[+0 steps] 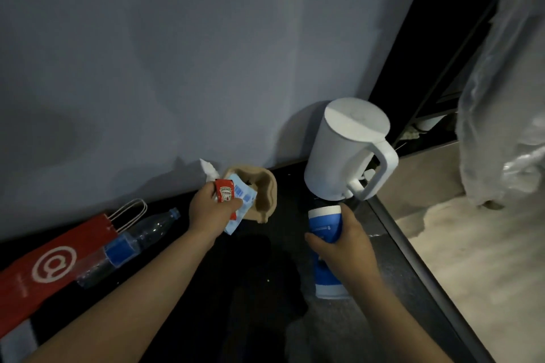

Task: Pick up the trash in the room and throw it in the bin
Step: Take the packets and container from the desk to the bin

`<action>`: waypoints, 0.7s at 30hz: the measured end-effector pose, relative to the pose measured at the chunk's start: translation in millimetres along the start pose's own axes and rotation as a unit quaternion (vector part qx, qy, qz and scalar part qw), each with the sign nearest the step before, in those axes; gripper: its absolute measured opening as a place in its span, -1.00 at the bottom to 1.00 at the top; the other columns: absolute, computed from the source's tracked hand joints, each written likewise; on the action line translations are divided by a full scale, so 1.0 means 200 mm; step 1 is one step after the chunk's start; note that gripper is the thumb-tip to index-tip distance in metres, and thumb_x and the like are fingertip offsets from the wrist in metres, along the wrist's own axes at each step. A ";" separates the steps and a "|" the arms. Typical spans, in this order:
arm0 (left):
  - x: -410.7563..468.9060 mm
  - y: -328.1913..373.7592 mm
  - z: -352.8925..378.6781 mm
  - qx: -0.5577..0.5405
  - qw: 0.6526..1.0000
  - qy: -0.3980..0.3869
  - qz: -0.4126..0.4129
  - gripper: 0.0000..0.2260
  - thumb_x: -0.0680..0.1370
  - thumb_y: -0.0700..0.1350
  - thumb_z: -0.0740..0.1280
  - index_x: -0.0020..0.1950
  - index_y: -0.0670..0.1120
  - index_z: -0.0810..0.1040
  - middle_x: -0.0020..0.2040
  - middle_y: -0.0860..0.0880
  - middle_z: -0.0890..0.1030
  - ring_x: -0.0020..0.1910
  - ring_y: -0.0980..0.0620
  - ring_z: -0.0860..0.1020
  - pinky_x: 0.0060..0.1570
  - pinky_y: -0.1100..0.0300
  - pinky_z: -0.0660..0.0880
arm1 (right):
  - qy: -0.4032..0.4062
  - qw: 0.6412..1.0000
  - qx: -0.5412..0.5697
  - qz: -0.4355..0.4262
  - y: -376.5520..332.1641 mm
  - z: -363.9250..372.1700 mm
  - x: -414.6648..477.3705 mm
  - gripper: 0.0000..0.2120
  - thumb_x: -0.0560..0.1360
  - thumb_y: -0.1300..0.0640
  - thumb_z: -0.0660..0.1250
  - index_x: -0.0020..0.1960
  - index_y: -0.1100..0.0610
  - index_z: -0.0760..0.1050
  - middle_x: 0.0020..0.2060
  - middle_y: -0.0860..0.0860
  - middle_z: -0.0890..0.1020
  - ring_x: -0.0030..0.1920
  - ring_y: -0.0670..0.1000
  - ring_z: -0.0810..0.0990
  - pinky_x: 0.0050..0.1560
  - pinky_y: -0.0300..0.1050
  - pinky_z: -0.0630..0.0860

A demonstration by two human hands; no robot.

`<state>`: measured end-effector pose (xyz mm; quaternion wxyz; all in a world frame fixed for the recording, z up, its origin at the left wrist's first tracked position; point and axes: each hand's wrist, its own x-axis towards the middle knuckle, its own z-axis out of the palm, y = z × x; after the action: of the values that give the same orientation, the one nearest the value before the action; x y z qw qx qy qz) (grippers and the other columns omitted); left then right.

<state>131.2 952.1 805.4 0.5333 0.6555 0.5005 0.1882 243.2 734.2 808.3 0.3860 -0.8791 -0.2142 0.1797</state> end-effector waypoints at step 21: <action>-1.22 1.43 0.15 -0.111 0.876 -0.223 0.412 -0.71 0.40 -0.12 0.51 0.03 0.07 0.50 -0.06 0.12 0.60 -0.11 0.12 0.60 -0.25 0.37 0.54 | 0.383 0.894 0.045 -0.227 -0.67 -1.62 -0.94 -0.50 0.30 -0.05 0.48 0.10 -0.27 0.28 -0.16 -0.18 0.55 -0.13 -0.24 0.56 -0.19 -0.32 0.45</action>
<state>180.7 747.7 1118.0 0.5745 0.7633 0.0285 0.2941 208.6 523.6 1143.9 0.5078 -0.7890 -0.2353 -0.2534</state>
